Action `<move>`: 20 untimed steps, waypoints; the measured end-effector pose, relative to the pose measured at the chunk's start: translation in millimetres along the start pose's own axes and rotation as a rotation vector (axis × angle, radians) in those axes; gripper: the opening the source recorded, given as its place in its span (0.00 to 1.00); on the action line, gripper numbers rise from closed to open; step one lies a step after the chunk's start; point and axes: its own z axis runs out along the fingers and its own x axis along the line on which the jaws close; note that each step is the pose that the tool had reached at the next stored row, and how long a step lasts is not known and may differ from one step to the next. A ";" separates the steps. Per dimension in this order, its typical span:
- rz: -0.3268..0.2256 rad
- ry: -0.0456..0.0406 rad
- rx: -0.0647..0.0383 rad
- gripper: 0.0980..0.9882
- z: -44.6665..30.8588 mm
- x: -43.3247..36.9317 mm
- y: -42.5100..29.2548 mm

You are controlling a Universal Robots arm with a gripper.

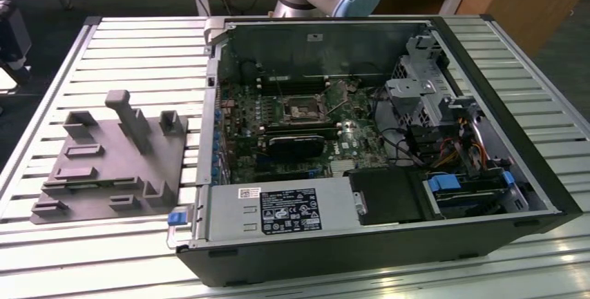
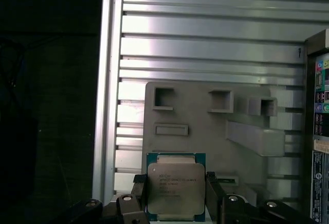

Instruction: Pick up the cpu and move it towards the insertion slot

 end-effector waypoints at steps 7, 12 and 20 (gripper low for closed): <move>0.000 0.0001 0.000 0.50 -3.9 0.0 0.1; 0.000 -0.0001 0.000 0.50 -9.3 0.0 0.3; 0.000 0.0000 0.000 0.50 -15.1 0.0 0.5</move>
